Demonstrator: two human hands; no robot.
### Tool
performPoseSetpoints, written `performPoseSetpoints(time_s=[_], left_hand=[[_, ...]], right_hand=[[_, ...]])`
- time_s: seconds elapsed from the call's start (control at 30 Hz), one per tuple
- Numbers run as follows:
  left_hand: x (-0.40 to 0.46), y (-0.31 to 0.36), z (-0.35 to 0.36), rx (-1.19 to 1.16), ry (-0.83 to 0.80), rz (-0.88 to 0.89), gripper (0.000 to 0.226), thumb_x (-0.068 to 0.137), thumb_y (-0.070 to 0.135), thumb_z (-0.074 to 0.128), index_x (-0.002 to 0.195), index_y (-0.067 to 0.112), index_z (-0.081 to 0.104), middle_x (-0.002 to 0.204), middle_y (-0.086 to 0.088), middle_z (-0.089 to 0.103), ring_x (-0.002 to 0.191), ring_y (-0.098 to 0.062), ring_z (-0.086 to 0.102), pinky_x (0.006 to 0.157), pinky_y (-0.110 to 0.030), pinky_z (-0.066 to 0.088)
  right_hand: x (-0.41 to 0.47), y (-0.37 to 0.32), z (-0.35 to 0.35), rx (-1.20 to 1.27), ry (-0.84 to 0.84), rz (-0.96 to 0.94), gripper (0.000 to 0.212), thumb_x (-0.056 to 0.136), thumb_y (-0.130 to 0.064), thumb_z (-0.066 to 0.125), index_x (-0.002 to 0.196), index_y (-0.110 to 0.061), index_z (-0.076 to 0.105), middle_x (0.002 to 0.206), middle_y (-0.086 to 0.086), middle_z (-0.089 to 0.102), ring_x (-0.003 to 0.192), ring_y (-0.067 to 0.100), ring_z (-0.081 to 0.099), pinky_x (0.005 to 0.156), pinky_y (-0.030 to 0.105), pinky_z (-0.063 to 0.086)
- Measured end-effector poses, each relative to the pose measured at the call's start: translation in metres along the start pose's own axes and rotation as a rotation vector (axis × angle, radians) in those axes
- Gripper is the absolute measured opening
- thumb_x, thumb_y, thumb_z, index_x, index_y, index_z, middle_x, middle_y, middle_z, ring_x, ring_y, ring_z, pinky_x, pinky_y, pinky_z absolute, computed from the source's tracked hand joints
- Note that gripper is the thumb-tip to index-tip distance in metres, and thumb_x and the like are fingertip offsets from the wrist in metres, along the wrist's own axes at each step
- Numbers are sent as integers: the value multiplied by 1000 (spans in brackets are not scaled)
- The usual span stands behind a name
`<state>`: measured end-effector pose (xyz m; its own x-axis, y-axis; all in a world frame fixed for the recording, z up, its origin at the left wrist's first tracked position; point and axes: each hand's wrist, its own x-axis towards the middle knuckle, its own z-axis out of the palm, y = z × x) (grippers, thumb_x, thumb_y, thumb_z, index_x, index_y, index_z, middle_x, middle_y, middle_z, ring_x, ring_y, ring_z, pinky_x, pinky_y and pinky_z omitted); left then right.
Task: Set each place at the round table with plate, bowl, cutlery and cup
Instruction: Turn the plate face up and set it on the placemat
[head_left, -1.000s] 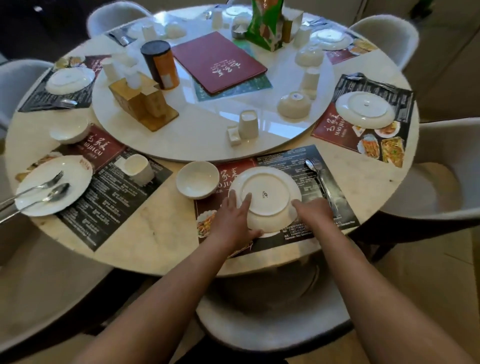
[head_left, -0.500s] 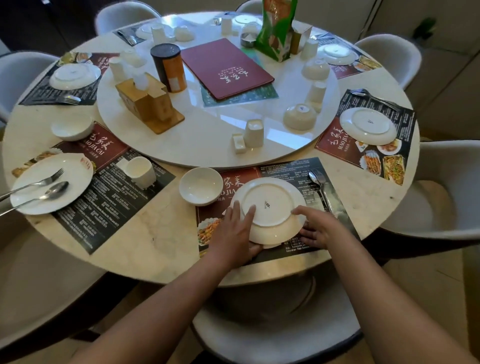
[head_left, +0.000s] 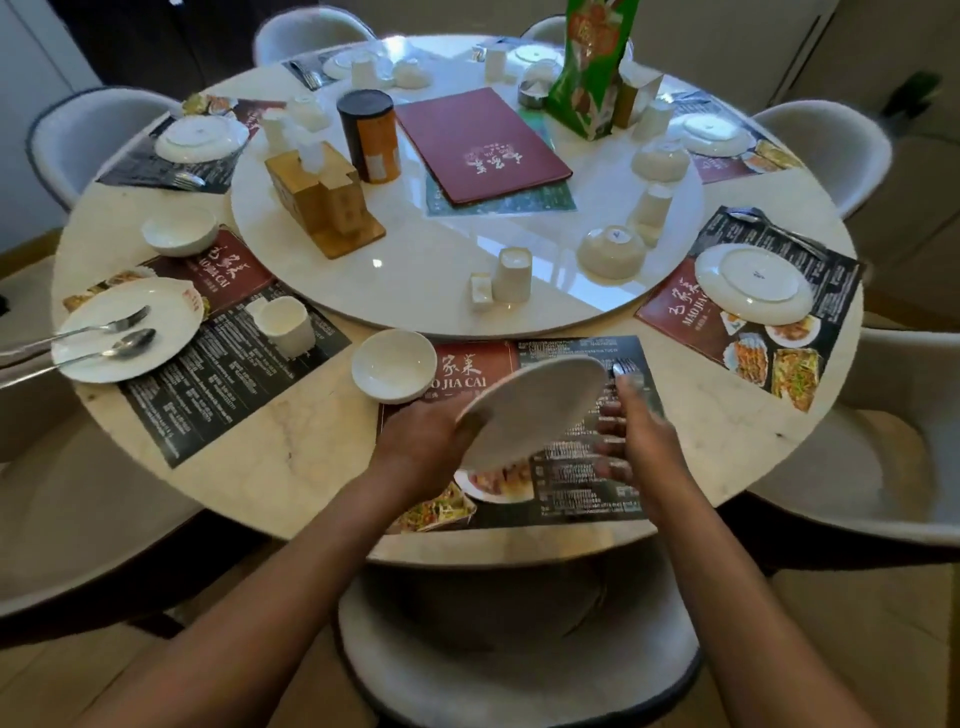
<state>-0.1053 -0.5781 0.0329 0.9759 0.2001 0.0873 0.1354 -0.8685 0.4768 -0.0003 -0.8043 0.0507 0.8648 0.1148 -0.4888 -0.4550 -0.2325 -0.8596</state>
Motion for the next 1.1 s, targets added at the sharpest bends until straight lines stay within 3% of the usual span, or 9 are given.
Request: performPoseSetpoints(time_s=[0.1,0.2,0.33,0.47,0.6,0.8,0.93,1.1], left_hand=[[6,10,-9,-376,-212,-313,38,103,51,44,105,21,68,91,1,72,82,-19,69,75,-47,60],[1,14,-6,-594,-312,-480,35,102,46,50,109,17,68,95,-4,75,82,-19,74,72,-44,63],[-7,13,9,-689,-341,-717,40,99,46,56,121,13,61,102,-10,75,87,-24,76,73,-45,64],[-16,12,28,-744,-273,-846,36,100,43,58,127,20,55,107,-7,71,92,-26,72,62,-36,62],[-12,2,38,-588,-178,-828,42,99,45,58,129,15,58,105,-2,69,90,-21,68,62,-31,57],[-2,-24,44,-368,-240,-762,47,99,51,53,133,19,54,114,-3,67,97,-23,66,75,-39,60],[1,-36,52,-202,-277,-745,55,95,61,52,131,20,56,116,0,66,100,-20,63,89,-41,55],[1,-41,54,-69,-296,-708,59,92,67,51,131,23,58,117,1,66,100,-19,61,86,-37,52]], right_hand=[[21,7,-6,-166,-54,-12,34,97,-51,56,114,-23,63,117,6,66,99,24,66,72,41,59],[36,18,-11,-265,-194,-47,31,99,-30,59,130,-24,56,121,3,60,103,25,63,70,42,60],[46,27,-17,-433,-314,-138,26,99,-9,55,122,-21,61,103,-3,64,89,19,64,76,48,62],[57,33,-17,-551,-310,-166,29,94,-4,59,114,-24,65,94,-7,66,84,17,66,79,50,60],[62,39,-9,-561,-291,-165,29,89,-2,62,102,-26,69,90,-8,69,83,19,68,75,50,61],[58,47,1,-571,-229,-187,33,87,-4,64,83,-36,62,85,1,67,82,26,68,74,51,60],[53,48,2,-563,-203,-191,33,87,-2,63,82,-34,63,84,-7,69,80,18,68,76,47,61],[52,50,2,-551,-208,-178,32,86,-1,64,88,-33,67,85,-9,70,84,17,67,78,48,61]])
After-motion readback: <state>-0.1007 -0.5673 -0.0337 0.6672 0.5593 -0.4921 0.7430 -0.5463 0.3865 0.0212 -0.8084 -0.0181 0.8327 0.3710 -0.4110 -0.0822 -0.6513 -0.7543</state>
